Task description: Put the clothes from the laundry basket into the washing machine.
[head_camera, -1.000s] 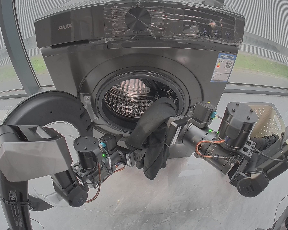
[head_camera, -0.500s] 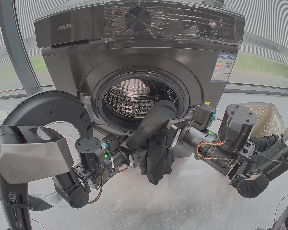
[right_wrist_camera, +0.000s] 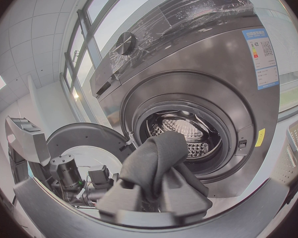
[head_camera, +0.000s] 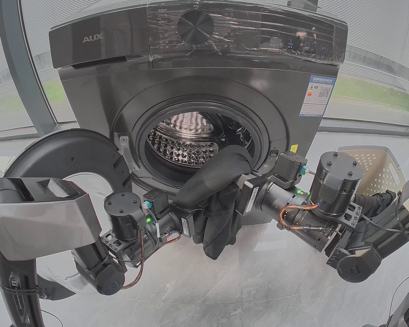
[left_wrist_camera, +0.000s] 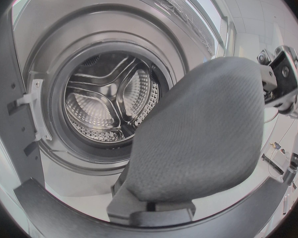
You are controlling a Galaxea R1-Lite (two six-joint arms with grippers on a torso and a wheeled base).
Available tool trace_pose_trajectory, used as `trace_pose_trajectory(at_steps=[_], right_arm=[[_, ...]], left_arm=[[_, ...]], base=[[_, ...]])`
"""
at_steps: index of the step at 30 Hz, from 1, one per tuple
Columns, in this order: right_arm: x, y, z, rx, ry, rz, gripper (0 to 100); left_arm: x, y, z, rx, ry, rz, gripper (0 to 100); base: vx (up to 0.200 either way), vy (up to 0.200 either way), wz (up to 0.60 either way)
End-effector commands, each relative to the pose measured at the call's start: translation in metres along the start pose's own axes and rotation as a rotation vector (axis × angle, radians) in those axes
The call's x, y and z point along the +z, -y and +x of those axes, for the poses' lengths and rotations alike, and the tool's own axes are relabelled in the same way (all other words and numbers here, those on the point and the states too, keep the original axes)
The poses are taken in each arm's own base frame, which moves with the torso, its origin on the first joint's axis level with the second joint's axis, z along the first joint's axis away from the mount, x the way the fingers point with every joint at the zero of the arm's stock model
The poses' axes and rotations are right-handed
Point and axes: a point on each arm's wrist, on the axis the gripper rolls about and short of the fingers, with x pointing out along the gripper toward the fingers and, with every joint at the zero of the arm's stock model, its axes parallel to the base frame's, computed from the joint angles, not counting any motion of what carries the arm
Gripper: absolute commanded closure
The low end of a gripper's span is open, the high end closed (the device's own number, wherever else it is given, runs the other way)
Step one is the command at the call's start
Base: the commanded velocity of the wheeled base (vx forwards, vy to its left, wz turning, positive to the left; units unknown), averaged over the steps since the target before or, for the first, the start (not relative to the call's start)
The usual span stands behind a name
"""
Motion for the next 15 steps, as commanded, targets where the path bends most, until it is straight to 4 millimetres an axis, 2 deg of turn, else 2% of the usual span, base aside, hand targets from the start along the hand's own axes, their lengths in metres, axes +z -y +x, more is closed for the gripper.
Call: trace_pose_trajectory(at_steps=[1, 6, 8, 10, 15], right_arm=[[-0.005, 0.005, -0.003, -0.018, -0.025, -0.004, 0], [-0.014, 0.026, -0.005, -0.086, -0.081, -0.015, 0], [-0.016, 0.029, -0.006, -0.097, -0.097, -0.018, 0], [-0.028, 0.037, -0.013, -0.128, -0.166, -0.036, 0], [-0.038, 0.041, -0.019, -0.137, -0.215, -0.068, 0]], left_arm=[[0.018, 0.002, -0.007, -0.004, 0.049, 0.001, 100], [0.035, 0.003, -0.013, -0.006, 0.095, 0.002, 100], [0.036, 0.003, -0.014, -0.004, 0.098, 0.002, 100], [0.037, 0.006, -0.016, -0.012, 0.097, 0.002, 100], [0.034, 0.008, -0.018, -0.018, 0.086, 0.004, 100]], base=[[0.0, 0.0, 0.0], [0.0, 0.0, 0.0], [0.0, 0.0, 0.0], [0.0, 0.0, 0.0], [0.0, 0.0, 0.0]])
